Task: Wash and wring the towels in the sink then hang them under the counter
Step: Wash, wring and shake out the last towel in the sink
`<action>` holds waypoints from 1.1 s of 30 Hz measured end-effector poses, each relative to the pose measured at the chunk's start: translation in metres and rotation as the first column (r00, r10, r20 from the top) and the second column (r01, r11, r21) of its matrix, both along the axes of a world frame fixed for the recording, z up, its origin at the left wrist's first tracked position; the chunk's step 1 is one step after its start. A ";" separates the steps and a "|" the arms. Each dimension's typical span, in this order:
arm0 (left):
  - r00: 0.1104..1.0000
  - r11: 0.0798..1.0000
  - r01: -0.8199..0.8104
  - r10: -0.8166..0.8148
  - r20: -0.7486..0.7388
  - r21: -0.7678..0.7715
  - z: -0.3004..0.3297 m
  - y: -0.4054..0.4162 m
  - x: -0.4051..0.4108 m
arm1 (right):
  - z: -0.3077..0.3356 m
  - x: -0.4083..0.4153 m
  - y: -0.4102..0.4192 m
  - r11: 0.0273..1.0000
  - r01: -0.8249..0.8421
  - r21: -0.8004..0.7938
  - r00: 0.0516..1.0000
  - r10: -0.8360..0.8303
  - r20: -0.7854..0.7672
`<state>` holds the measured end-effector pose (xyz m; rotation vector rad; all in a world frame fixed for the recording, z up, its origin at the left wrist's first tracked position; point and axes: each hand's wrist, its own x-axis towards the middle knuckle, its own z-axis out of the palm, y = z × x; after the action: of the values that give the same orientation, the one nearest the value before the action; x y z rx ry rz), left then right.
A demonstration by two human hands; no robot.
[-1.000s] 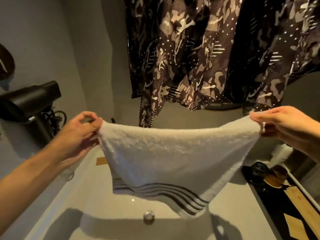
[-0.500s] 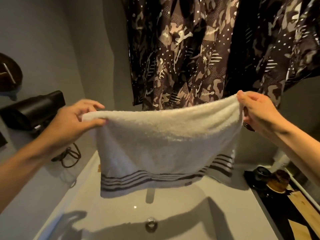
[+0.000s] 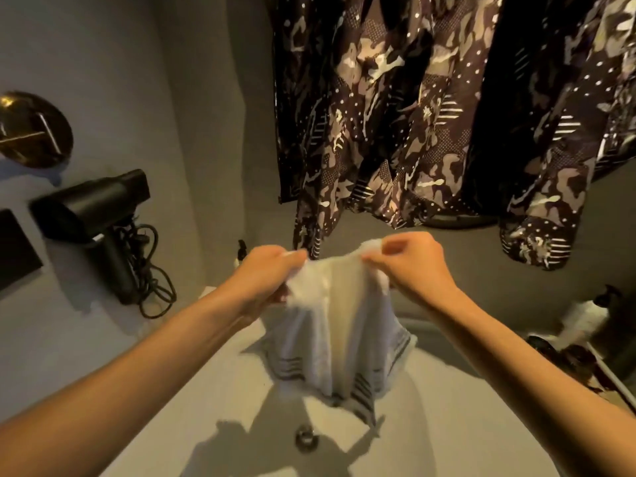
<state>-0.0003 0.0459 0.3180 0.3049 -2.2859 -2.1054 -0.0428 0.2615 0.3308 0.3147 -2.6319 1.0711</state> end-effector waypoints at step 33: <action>0.921 0.856 0.226 -0.031 -0.389 0.465 0.096 -0.014 -0.033 | 0.052 0.041 -0.032 0.551 -0.103 -0.828 0.969 0.245 0.042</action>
<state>-0.0330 0.0323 0.4144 -0.2441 -1.5642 -2.5384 -0.0018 0.2298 0.3826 0.2783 -1.8910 2.3209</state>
